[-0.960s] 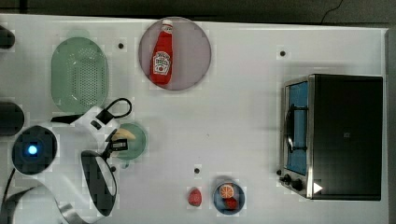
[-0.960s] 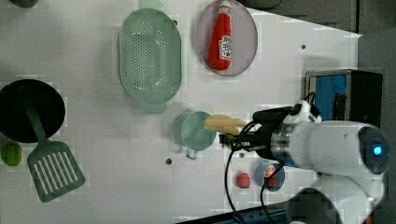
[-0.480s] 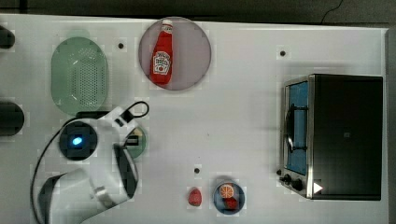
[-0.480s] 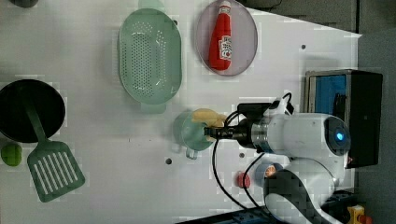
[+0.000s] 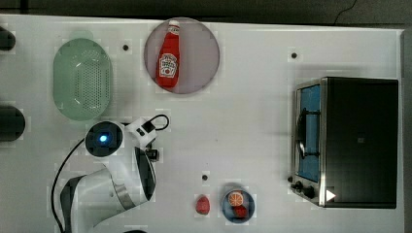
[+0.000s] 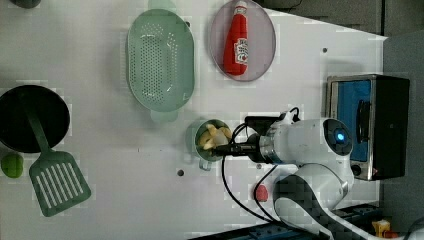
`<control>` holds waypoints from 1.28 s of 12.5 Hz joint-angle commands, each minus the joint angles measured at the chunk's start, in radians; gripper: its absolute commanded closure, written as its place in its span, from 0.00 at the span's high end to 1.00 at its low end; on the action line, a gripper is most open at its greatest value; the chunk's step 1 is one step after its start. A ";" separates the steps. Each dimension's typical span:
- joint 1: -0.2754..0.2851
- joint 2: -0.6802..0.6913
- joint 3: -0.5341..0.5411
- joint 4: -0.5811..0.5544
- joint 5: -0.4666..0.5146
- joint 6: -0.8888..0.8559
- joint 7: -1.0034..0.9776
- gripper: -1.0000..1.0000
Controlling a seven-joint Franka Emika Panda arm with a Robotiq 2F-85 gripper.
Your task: Pick Banana and place it in mug.
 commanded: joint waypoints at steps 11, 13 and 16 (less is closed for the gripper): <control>-0.050 -0.476 -0.358 0.218 0.009 -0.452 0.037 1.00; -0.055 -0.480 -0.434 0.338 0.009 -0.632 0.037 1.00; -0.057 -0.461 -0.483 0.495 -0.059 -0.731 0.037 1.00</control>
